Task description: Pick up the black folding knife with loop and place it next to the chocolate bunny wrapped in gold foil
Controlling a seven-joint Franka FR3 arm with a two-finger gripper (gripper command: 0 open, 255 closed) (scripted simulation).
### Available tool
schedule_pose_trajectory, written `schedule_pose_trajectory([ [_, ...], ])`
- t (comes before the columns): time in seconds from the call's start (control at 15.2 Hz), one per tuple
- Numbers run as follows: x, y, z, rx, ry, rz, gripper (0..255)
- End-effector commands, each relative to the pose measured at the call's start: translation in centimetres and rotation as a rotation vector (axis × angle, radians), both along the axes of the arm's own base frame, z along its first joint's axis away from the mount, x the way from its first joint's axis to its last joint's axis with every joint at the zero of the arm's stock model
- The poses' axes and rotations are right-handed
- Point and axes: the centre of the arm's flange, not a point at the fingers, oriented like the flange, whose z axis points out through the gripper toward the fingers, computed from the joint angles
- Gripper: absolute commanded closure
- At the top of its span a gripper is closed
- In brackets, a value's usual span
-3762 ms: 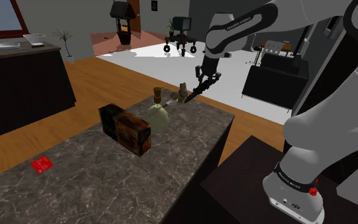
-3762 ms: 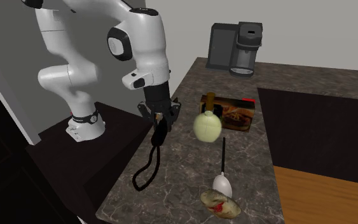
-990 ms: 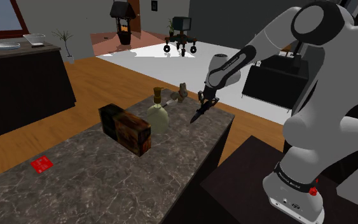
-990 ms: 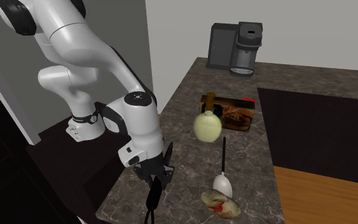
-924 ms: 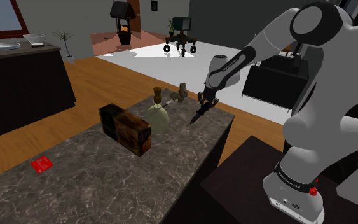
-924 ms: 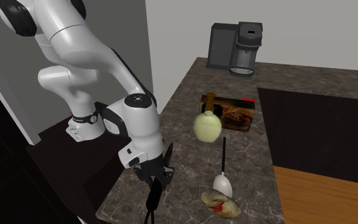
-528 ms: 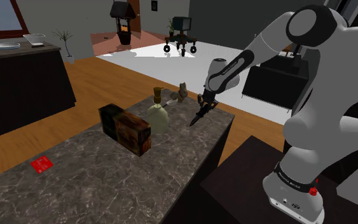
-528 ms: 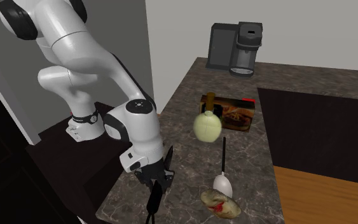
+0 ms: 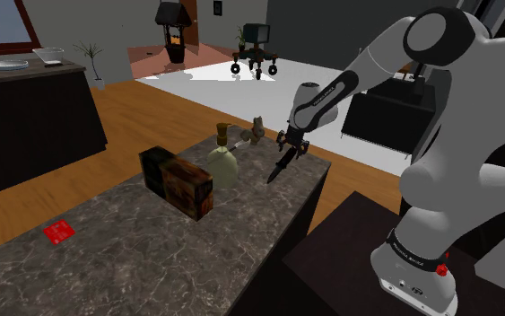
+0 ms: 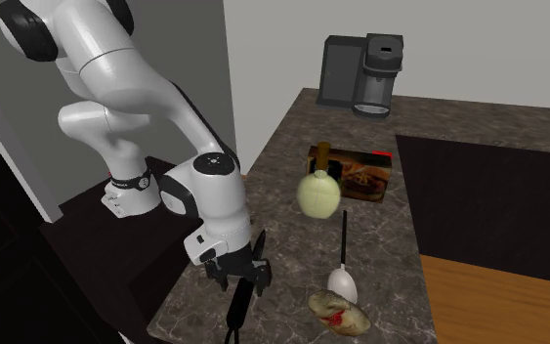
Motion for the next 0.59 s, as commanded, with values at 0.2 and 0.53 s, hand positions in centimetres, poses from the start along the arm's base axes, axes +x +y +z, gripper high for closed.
schedule_pose_trajectory([
  [0.2, -0.1, 0.0, 1.3, 0.000, 0.000, 0.000, 0],
  [0.53, -0.5, 0.1, 5.0, 0.000, 0.000, 0.000, 0],
])
